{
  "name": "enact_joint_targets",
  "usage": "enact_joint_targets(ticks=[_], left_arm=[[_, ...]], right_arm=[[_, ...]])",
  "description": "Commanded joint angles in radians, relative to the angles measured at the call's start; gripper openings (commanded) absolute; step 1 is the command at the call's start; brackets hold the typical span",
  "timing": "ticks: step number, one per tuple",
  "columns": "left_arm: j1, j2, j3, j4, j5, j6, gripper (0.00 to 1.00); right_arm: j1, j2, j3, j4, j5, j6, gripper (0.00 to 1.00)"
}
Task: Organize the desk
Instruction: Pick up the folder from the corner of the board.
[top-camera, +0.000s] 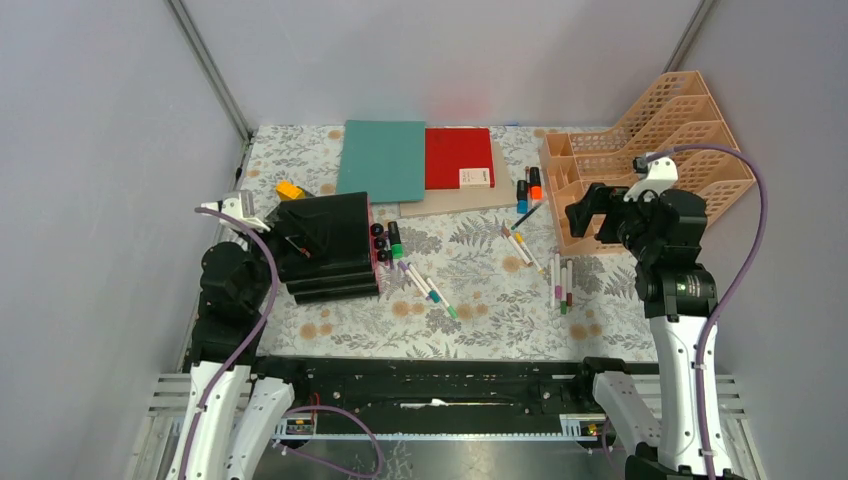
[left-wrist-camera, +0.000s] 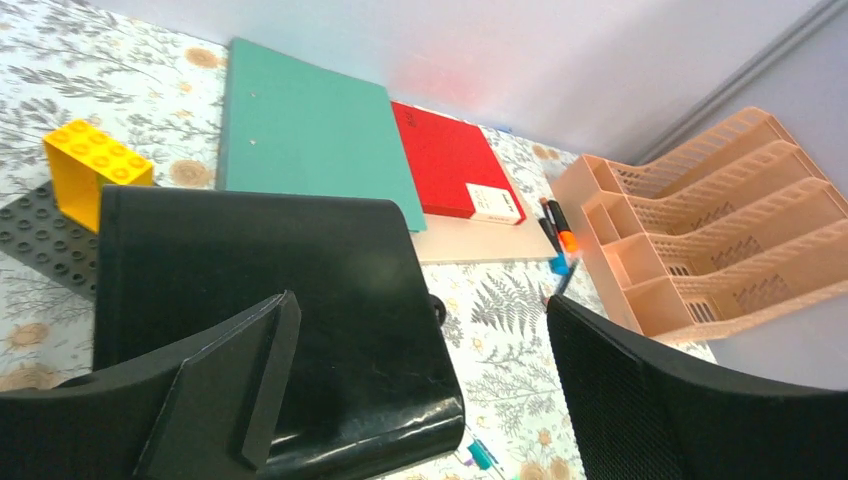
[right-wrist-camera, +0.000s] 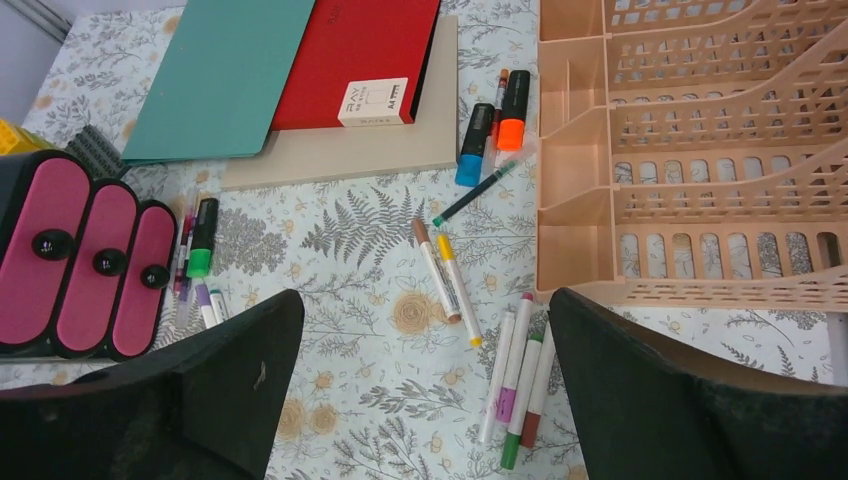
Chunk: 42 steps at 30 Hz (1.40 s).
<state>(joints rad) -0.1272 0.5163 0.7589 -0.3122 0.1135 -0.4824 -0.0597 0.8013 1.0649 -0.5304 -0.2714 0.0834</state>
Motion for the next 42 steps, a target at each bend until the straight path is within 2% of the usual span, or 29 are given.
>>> enact_joint_targets(ticks=[1,6,9,11,13,15,18,21,25,28,35,37,39,42], left_arm=[[0.0,0.002,-0.018,0.075,0.121,-0.015,0.99],[0.0,0.043,-0.051,0.162,0.282,-0.094,0.99],[-0.008,0.109,-0.05,0.228,0.383,-0.149,0.99],[-0.046,0.162,-0.038,0.248,0.385,-0.158,0.99],[-0.133,0.206,-0.014,0.248,0.314,-0.132,0.99],[-0.269,0.256,0.014,0.247,0.187,-0.093,0.99],[-0.51,0.386,0.11,0.2,-0.086,-0.004,0.99],[-0.725,0.56,0.23,0.15,-0.348,0.097,0.99],[-0.848,0.843,0.406,0.078,-0.575,0.216,0.99],[-0.888,1.01,0.498,0.074,-0.695,0.327,0.99],[-0.882,1.38,0.719,0.121,-0.91,0.584,0.98],[-0.858,1.48,0.798,0.091,-0.953,0.615,0.94],[-0.816,1.549,0.858,0.059,-0.941,0.618,0.85],[-0.762,1.609,0.889,0.047,-0.928,0.612,0.78]], right_arm=[[-0.002,0.03,-0.008,0.085,0.002,0.036,1.0],[-0.002,0.058,-0.041,0.149,-0.076,0.02,1.0],[-0.002,0.052,-0.103,0.226,-0.192,-0.034,1.0],[-0.002,0.039,-0.16,0.294,-0.287,-0.092,1.0],[0.0,0.036,-0.202,0.335,-0.394,-0.162,1.0],[0.0,0.068,-0.203,0.322,-0.49,-0.21,1.0],[0.005,0.146,-0.176,0.258,-0.607,-0.269,1.0],[0.013,0.205,-0.118,0.092,-0.629,-0.402,1.0],[0.014,0.221,-0.121,0.033,-0.54,-0.479,1.0],[0.014,0.218,-0.134,0.031,-0.429,-0.498,1.0],[0.014,0.239,-0.146,0.028,-0.334,-0.526,1.0],[0.014,0.248,-0.147,0.028,-0.32,-0.529,1.0],[0.014,0.258,-0.148,0.029,-0.31,-0.533,1.0],[0.014,0.27,-0.151,0.029,-0.297,-0.54,1.0]])
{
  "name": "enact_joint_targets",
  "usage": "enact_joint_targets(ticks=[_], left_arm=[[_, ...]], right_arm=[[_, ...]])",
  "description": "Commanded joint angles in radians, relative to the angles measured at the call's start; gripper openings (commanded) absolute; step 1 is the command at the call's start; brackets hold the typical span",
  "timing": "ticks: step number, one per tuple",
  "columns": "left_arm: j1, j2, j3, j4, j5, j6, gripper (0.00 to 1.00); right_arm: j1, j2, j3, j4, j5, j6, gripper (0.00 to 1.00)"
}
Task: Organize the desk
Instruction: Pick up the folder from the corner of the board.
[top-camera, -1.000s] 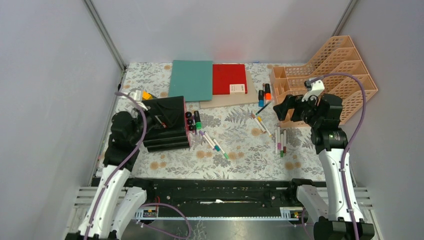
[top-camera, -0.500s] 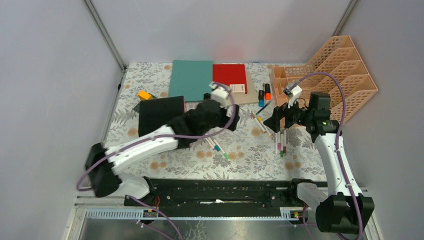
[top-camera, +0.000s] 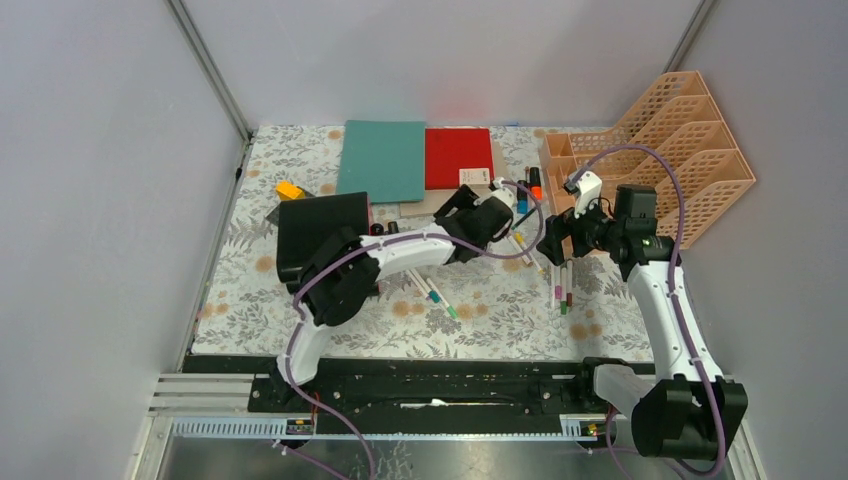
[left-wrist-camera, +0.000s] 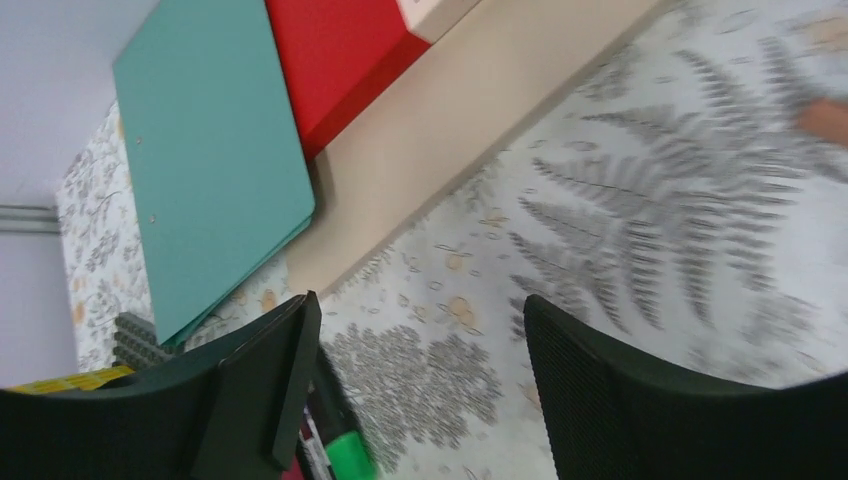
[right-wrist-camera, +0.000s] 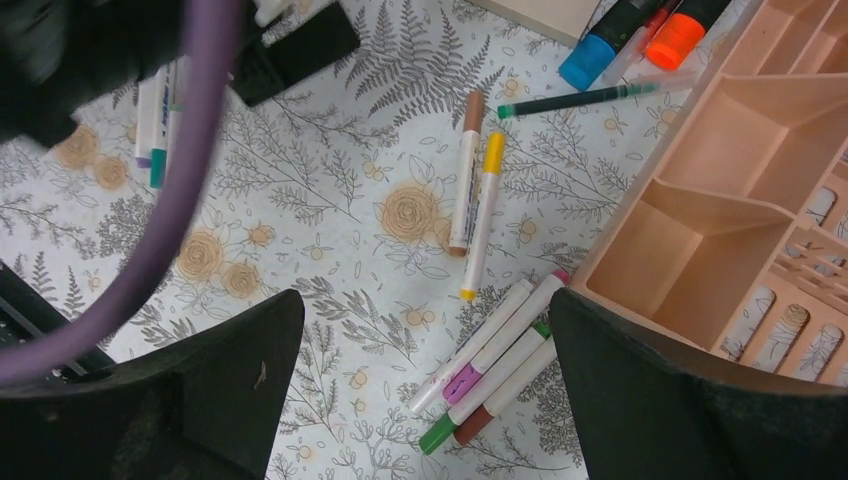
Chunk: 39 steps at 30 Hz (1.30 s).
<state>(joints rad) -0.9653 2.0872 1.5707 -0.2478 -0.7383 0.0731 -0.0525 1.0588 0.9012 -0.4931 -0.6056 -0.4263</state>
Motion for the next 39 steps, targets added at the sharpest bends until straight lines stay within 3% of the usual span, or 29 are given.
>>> enact_joint_targets(ticks=[1,13,26,39], left_arm=[[0.091,0.048,0.078,-0.018,-0.069,0.054,0.77],[0.201,0.095,0.045,0.062,-0.07,0.087,0.63],[0.237,0.184,0.097,0.168,-0.069,0.174,0.62],[0.269,0.241,0.103,0.287,-0.077,0.253,0.54]], right_arm=[[0.006,0.021,0.014,-0.009,0.039,-0.032,1.0],[0.006,0.091,0.016,-0.01,0.032,-0.036,1.0],[0.006,0.107,0.013,-0.011,0.016,-0.036,1.0],[0.006,0.102,0.01,-0.01,0.01,-0.041,1.0]])
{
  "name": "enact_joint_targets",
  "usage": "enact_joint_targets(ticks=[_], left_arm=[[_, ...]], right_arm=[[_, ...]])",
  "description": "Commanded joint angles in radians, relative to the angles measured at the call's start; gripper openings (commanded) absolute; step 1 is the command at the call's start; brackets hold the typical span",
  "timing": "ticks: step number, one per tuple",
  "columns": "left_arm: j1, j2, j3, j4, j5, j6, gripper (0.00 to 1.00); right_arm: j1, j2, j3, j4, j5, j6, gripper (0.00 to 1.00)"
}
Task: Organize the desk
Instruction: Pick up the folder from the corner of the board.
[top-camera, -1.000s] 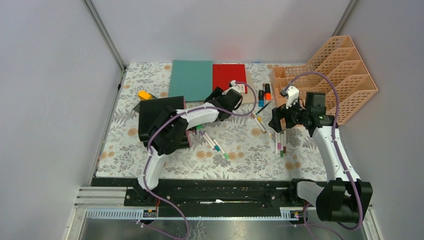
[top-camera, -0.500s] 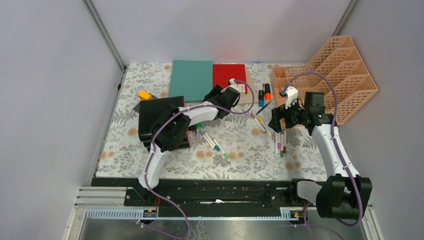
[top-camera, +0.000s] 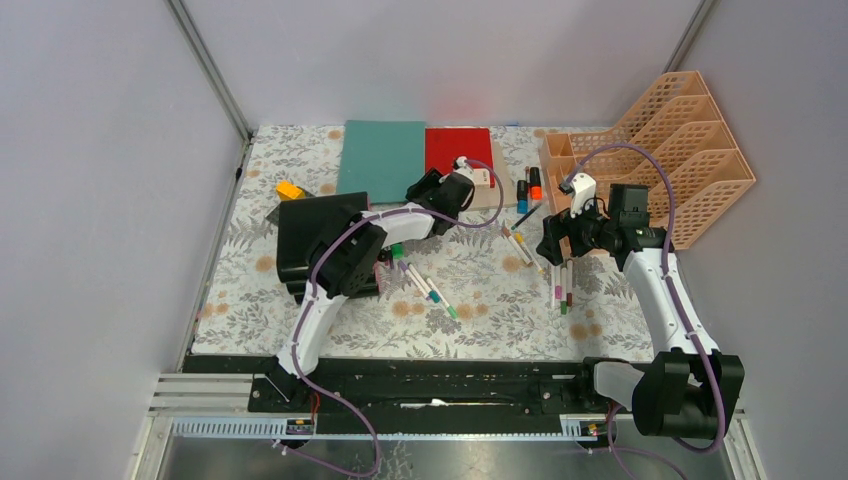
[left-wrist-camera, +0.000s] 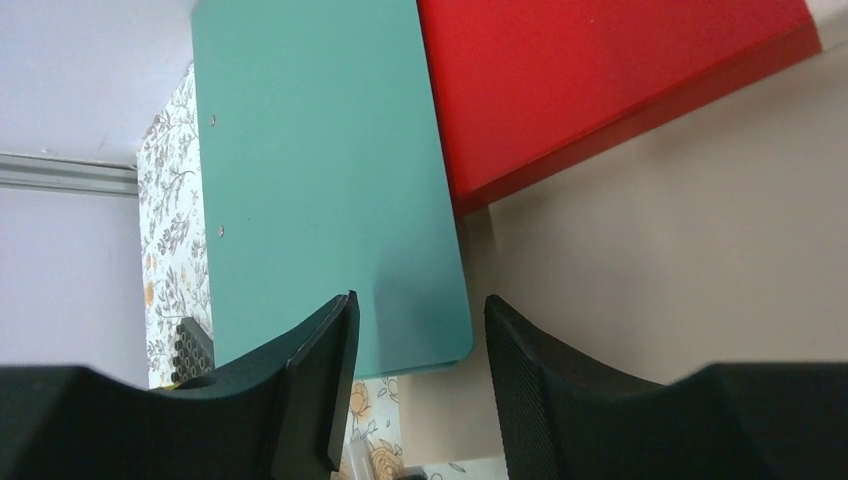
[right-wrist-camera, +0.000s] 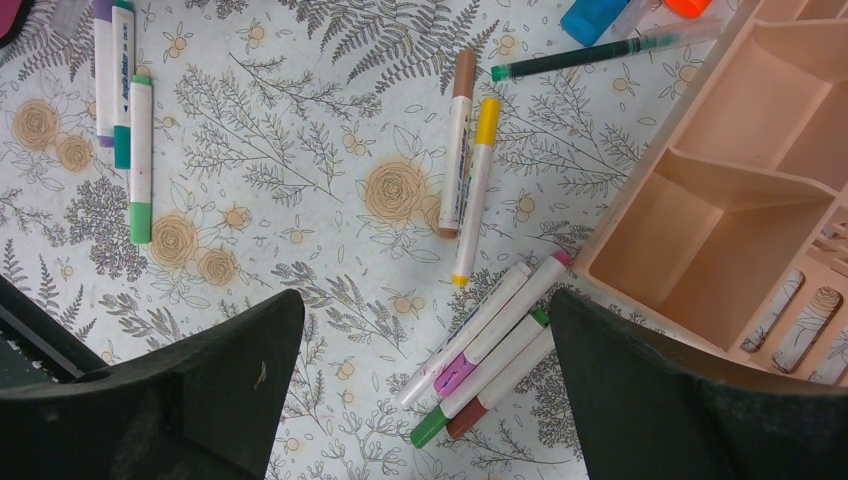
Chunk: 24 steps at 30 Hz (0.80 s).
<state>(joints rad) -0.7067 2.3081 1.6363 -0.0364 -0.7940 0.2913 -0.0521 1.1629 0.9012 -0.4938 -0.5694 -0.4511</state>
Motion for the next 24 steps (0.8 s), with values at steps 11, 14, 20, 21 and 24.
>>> enact_joint_targets(ticks=[11,14,20,21,24], left_arm=[[0.018,-0.007,-0.042,0.202,-0.046,0.096,0.2],[0.016,-0.03,-0.069,0.24,-0.051,0.113,0.1],[-0.009,-0.124,-0.146,0.345,-0.053,0.167,0.0],[-0.013,-0.148,-0.154,0.353,-0.053,0.171,0.0],[-0.03,-0.202,-0.173,0.367,-0.048,0.178,0.0]], right_arm=[[0.006,0.001,0.01,-0.01,-0.025,-0.015,1.0],[0.006,0.0,0.01,-0.01,-0.025,-0.014,1.0],[0.006,0.006,0.01,-0.01,-0.027,-0.013,1.0],[0.006,0.004,0.01,-0.009,-0.027,-0.013,1.0],[0.006,0.003,0.01,-0.009,-0.032,-0.012,1.0]])
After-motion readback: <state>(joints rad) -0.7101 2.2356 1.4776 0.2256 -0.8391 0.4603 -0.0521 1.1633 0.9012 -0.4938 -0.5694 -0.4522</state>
